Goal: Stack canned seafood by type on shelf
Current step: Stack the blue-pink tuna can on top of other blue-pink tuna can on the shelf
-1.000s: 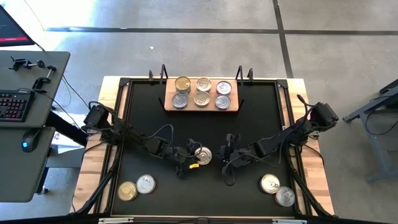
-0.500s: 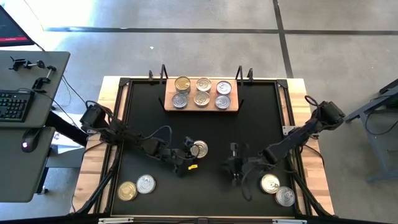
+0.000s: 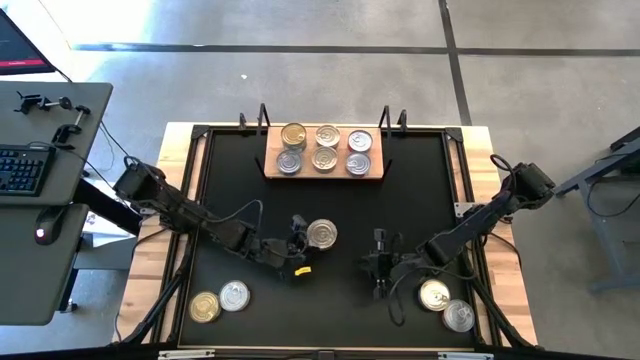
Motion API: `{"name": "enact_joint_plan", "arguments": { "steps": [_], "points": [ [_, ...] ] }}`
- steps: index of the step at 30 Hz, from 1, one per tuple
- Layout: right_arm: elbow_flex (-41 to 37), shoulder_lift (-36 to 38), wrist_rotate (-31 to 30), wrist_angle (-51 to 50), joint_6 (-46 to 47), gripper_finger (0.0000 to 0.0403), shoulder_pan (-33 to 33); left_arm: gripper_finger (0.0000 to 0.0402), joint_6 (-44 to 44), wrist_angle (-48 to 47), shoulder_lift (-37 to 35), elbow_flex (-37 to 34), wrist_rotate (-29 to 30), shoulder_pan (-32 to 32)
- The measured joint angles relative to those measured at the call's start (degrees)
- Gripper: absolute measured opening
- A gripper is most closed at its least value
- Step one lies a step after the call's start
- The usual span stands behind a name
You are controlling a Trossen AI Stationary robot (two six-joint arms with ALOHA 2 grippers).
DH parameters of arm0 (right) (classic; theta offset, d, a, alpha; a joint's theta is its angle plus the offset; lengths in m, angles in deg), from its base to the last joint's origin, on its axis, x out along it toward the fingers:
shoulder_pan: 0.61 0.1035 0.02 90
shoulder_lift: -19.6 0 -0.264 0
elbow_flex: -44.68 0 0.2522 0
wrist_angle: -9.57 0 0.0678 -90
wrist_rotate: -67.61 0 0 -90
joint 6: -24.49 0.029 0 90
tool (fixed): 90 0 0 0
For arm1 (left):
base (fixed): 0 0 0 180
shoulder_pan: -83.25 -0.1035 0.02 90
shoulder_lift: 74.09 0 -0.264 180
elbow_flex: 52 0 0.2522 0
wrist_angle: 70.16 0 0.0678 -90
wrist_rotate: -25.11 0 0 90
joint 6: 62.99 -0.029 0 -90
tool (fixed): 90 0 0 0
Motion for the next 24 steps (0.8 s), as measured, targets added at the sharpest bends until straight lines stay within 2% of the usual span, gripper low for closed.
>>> {"name": "enact_joint_plan", "arguments": {
  "steps": [3, 6, 10, 15, 18, 20, 24],
  "points": [
    [0.0, -0.02, -0.02, -0.14, 0.0, 0.0007, 0.0, 0.0, 1.2, -0.12, -0.24, 3.25, 5.21, 0.24],
    [0.0, -0.02, -1.2, -0.07, 0.01, 0.0007, -0.12, 0.0, 1.26, -4.37, -0.31, 8.69, 9.4, -1.03],
    [0.02, -0.01, -2.91, 0.05, 0.02, 0.0007, -0.79, 0.0001, -0.76, -11.91, -0.31, 16.39, 9.93, -5.89],
    [0.02, -0.01, -2.95, 0.07, 0.87, 0.0007, -1.88, 0.0001, -5.19, -10.97, -0.35, 21.5, 9.8, -16.06],
    [0.02, 0.0, -2.91, -0.4, 2.03, 0.0007, -2.39, 0.0001, -6.3, -10.16, -0.01, 22.03, 7.3, -22.16],
    [0.02, -0.02, -2.91, -0.91, 2.67, 0.0007, -2.59, 0.0001, -6.29, -12.89, 0.06, 21.99, 2.91, -24.67],
    [0.02, -0.02, -2.88, -2.05, 3.26, 0.0007, -2.62, 0.0001, -5.24, -18.22, 0.11, 21.94, -7.45, -23.84]
  ]
}}
